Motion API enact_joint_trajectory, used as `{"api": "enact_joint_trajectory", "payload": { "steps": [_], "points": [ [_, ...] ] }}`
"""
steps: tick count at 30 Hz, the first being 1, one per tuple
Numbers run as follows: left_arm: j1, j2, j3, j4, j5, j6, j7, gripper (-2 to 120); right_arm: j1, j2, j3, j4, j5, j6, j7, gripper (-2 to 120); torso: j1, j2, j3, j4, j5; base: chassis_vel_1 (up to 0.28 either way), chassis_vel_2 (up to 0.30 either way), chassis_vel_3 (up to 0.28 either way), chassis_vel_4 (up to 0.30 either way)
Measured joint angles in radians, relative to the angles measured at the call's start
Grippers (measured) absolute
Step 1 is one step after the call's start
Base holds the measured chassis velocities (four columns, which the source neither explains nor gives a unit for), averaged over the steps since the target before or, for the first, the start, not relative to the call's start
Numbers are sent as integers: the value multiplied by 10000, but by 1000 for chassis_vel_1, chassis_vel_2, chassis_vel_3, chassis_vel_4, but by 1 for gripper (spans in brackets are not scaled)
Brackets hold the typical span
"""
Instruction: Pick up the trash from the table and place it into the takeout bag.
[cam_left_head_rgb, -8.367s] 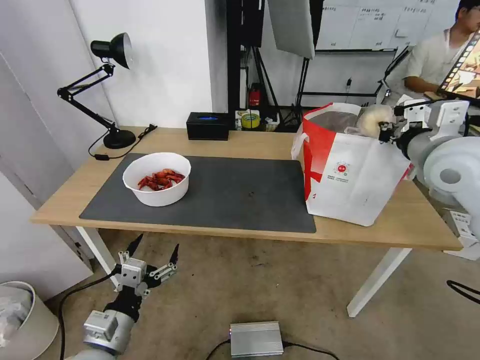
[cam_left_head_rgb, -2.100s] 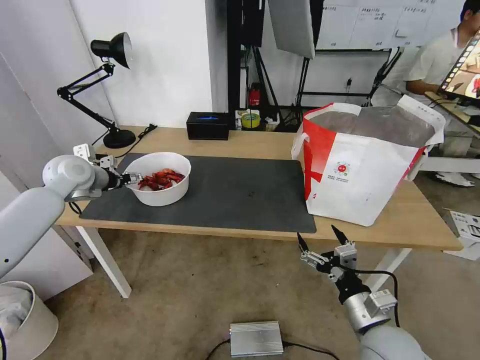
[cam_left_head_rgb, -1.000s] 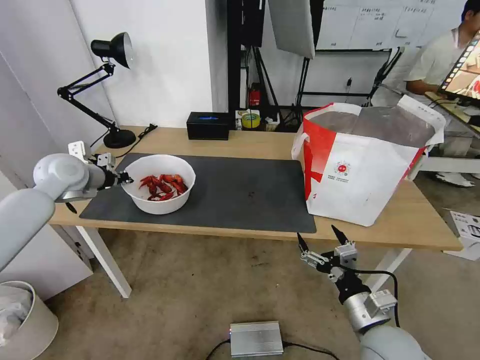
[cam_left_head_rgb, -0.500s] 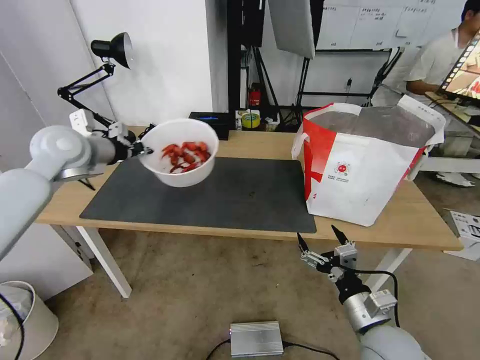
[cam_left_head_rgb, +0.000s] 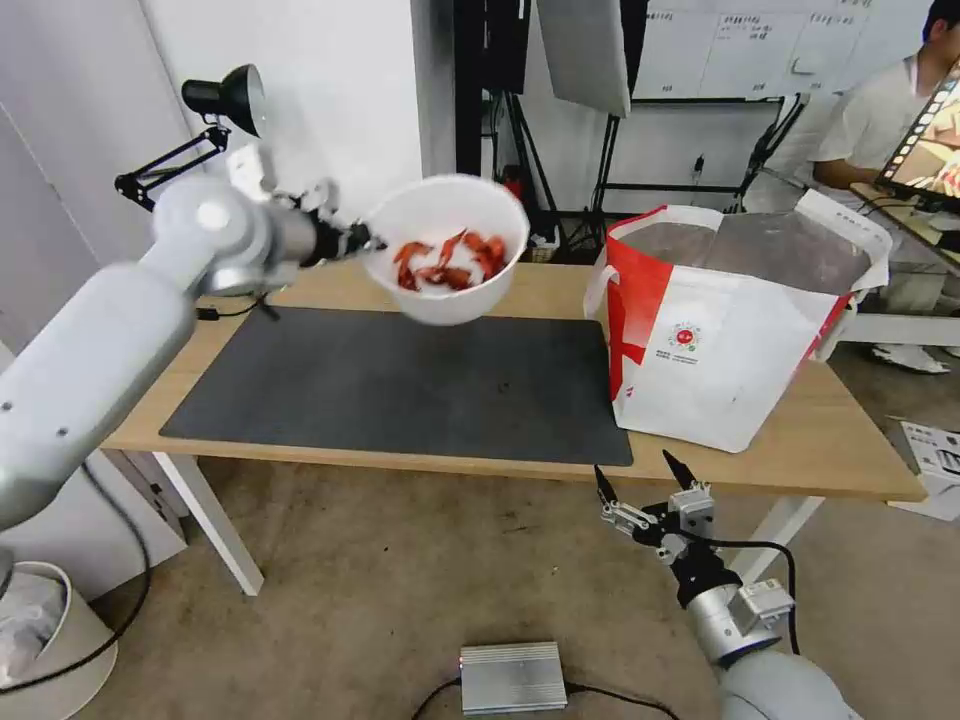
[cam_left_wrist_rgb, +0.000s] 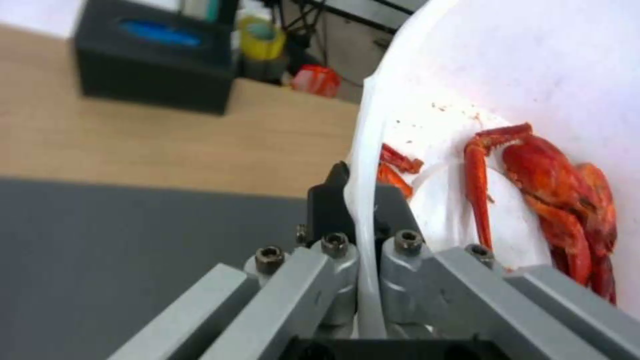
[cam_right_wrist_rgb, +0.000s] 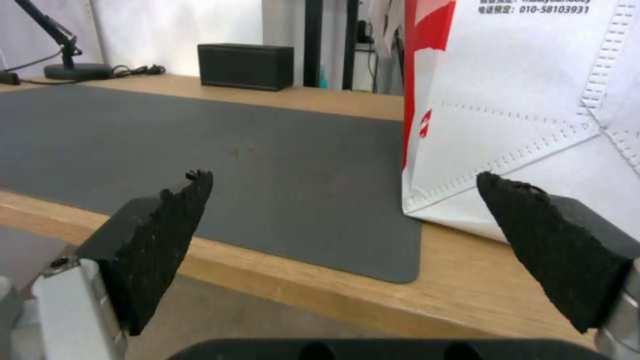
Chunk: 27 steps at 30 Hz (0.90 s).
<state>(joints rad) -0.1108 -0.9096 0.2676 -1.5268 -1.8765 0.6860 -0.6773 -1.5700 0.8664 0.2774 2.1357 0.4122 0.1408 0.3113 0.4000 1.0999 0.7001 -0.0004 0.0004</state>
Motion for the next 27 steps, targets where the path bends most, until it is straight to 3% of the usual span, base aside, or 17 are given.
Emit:
{"api": "enact_joint_trajectory", "payload": {
  "steps": [1, 5, 10, 16, 20, 27],
  "points": [
    [0, 0, 0, 0, 0, 0, 0, 0, 0, 0, 0, 0, 0, 0, 0, 100, 0, 0, 0, 0, 0, 0, 0, 0, 0],
    [-1202, -1156, 805, 1024, -16, -19, -4, 0, 0, 0, -1, 0, 0, 0, -2, 100, -1, 0, 0, 5, -5, 0, 0, 0, 0],
    [-1762, -2020, 1119, 1947, -1, -21, -4, 0, 0, 0, 0, 0, 0, 0, 0, 100, 0, -1, 0, 1, 0, 0, 0, 0, 0],
    [-2176, -3183, 1225, 3026, 299, -22, -6, 0, 0, 0, 0, 0, 0, 0, 0, 100, 0, -1, 0, 4, -2, 0, 0, 0, 0],
    [-2227, -3569, 1222, 3302, 447, -38, -6, 0, 0, 0, 0, 0, 0, 0, 0, 100, 0, 0, 0, 3, -2, 0, 0, 0, 0],
    [-2298, -4888, 1050, 4256, 991, -352, -114, 0, 0, 0, 0, 0, 0, 0, 0, 100, 0, -1, 0, 4, -3, 0, 0, 0, 0]
  ]
}}
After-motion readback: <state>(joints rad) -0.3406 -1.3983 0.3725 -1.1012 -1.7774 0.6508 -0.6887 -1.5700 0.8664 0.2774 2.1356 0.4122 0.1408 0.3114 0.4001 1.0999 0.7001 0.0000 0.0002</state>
